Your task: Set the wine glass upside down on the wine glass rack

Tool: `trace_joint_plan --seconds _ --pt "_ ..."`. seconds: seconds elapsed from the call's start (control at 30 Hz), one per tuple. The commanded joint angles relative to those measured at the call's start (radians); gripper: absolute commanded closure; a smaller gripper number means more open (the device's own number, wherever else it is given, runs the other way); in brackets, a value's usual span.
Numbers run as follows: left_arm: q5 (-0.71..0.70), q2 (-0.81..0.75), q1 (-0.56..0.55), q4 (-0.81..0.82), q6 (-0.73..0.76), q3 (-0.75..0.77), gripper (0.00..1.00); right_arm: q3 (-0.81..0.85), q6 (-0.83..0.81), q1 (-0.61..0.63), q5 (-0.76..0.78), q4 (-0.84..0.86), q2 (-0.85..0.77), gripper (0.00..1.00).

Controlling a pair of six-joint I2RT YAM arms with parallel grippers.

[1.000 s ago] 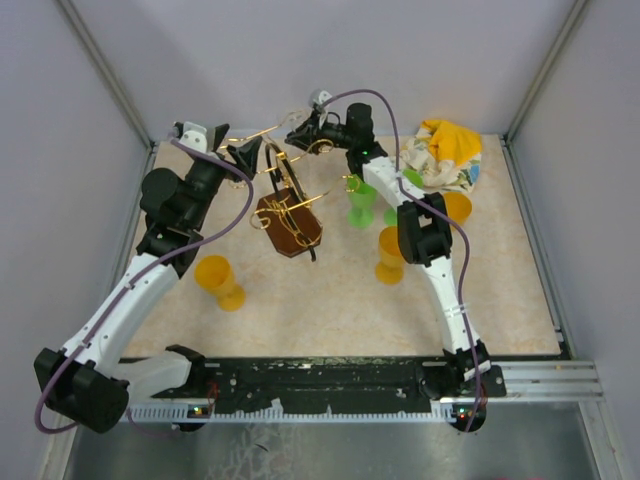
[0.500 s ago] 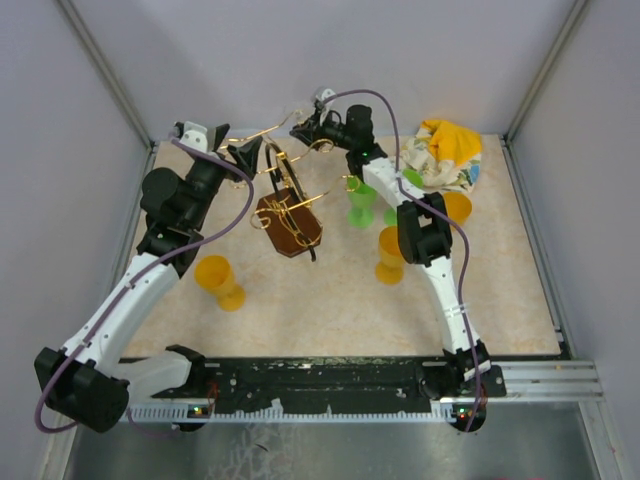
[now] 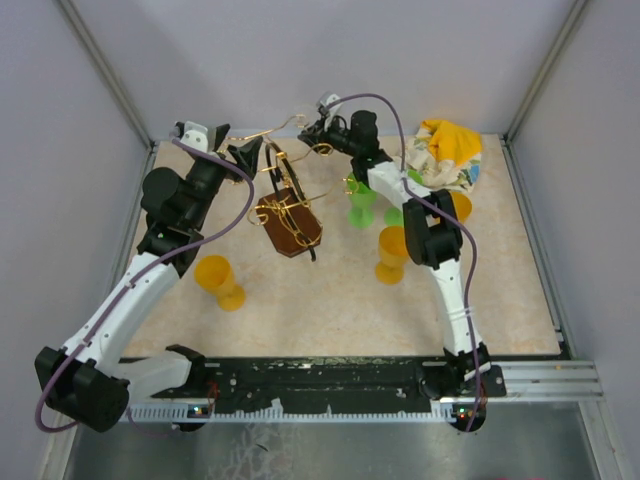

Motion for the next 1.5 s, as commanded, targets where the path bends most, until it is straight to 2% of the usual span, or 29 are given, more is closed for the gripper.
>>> trace_joint_plan --seconds 0.0,0.33,0.6,0.77,1.13,1.23,1.47 --pt "0.013 0.001 0.001 0.015 -0.007 0.02 0.23 -0.031 -0.028 -0.008 0.031 0.056 -0.115 1.0" --pt "0.009 -0.005 0.003 0.01 -0.012 0.018 0.23 -0.139 -0.016 -0.018 0.04 0.114 -0.182 1.0" --pt "0.003 -0.004 0.002 0.004 -0.01 0.021 0.23 -0.269 -0.031 -0.016 -0.044 0.239 -0.244 1.0" --pt "-0.006 -0.007 0.003 -0.004 -0.009 0.02 0.23 -0.297 -0.084 -0.005 -0.089 0.223 -0.269 1.0" --pt "-0.01 -0.005 0.003 -0.02 -0.009 0.026 0.23 -0.265 -0.116 -0.008 -0.057 0.11 -0.285 0.62" --pt "-0.011 -0.002 0.002 -0.024 -0.008 0.03 0.23 -0.259 -0.118 -0.017 -0.046 0.089 -0.289 0.56" --pt "-0.009 0.001 0.002 -0.031 -0.01 0.038 0.23 -0.271 -0.116 -0.044 -0.029 0.068 -0.318 0.52"
